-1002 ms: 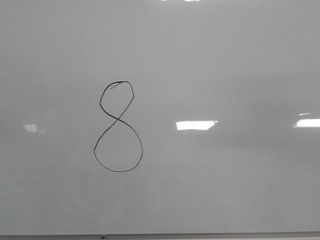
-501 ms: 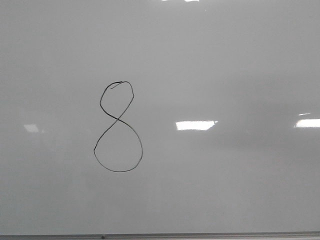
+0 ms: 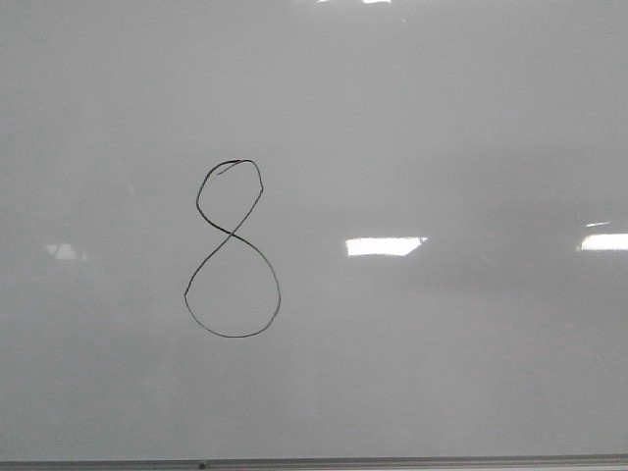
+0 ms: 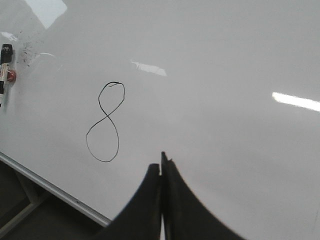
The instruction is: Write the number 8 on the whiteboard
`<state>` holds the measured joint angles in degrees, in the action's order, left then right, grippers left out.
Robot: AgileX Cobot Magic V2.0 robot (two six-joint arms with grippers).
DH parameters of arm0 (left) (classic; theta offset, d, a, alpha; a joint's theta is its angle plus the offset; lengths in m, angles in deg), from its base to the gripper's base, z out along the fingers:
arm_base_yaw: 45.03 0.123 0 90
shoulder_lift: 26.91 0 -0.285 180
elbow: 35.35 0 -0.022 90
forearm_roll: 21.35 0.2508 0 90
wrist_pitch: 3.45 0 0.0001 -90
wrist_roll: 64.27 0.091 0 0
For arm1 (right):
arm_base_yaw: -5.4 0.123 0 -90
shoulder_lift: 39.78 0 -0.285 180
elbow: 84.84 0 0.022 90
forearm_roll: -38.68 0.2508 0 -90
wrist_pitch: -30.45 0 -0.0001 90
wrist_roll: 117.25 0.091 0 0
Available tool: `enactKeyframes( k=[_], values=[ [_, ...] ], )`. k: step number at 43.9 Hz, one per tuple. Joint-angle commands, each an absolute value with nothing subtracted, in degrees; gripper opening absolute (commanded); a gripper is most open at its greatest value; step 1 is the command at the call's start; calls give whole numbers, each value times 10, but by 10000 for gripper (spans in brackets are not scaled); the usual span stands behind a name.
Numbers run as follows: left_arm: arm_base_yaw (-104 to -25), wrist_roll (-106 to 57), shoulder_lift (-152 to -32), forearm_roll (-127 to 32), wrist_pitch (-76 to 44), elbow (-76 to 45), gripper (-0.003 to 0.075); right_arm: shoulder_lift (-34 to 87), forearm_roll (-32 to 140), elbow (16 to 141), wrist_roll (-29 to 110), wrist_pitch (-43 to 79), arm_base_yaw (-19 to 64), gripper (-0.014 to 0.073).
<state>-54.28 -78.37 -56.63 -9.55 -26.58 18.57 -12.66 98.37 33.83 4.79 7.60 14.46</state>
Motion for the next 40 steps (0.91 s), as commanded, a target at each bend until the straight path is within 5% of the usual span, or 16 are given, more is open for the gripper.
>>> enactKeyframes(
  k=[1, 40],
  values=[
    [-548, -786, -552, -97, -219, 171, -21, -126, 1004, 354, 47, 101, 140, -69],
    [-547, -784, -530, -113, -200, 201, -21, -126, 1004, 354, 47, 99, 140, -69]
  ],
)
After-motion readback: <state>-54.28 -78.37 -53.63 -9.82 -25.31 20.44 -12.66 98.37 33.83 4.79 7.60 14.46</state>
